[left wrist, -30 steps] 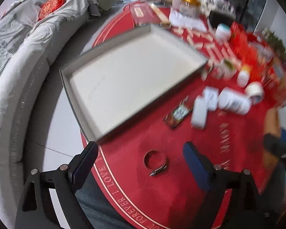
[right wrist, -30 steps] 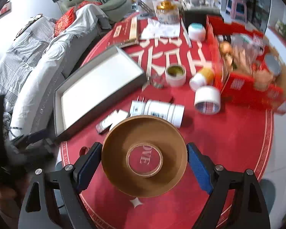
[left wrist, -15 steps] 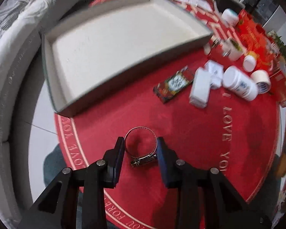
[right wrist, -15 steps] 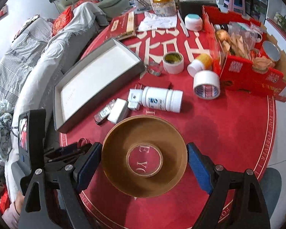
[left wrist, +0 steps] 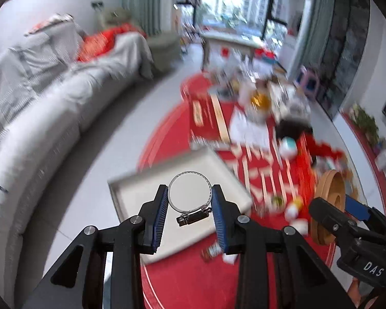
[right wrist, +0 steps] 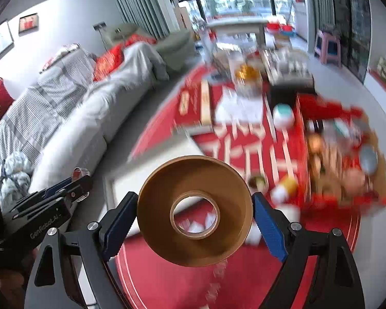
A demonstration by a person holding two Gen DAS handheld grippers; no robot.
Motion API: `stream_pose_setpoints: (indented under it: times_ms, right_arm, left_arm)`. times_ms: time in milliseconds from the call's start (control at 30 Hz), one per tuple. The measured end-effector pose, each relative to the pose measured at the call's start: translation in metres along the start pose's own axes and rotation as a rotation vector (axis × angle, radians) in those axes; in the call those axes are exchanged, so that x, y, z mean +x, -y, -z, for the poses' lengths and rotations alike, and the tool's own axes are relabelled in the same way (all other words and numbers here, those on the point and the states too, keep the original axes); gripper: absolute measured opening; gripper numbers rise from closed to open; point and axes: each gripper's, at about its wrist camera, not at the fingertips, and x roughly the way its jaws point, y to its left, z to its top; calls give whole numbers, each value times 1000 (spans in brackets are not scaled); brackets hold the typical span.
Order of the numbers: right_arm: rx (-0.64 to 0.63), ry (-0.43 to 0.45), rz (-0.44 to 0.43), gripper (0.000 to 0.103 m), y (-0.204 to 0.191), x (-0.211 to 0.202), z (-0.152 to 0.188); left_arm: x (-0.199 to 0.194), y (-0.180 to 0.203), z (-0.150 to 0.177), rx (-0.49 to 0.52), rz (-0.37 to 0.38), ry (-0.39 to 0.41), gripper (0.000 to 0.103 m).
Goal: Organize rigid objects
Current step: 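Lift and carry spool in right tool while left tool carries clamp over tray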
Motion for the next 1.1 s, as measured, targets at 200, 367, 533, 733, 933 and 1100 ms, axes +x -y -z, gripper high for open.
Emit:
stream_pose_setpoints:
  times_ms: [200,367,533,733,933,1100]
  right_arm:
    - [-87,71,-22,89,-37,-4,-67]
    - [-164,61,-10,89,-62,13,-99]
    - [-191,-18,-9,89,-76,60,-100]
    - [-175,-157,23,89,-69,131,-73]
    - [-170,-288,56,89,-58,188,-42]
    - [-171,-329,76,89,-51,209,-36]
  left_arm:
    - [-4,-16,-42,-53,-51,71,36]
    - [22,-27,-50,-63,-125,70,36]
    - [80,-39,-28,-88,-155,-37,36]
    - [143,-51,5,-104,-189,-170,36]
    - [183,-57,30,-105,-217,-249,36]
    - [197,-62,37,-108,-229,-274,36]
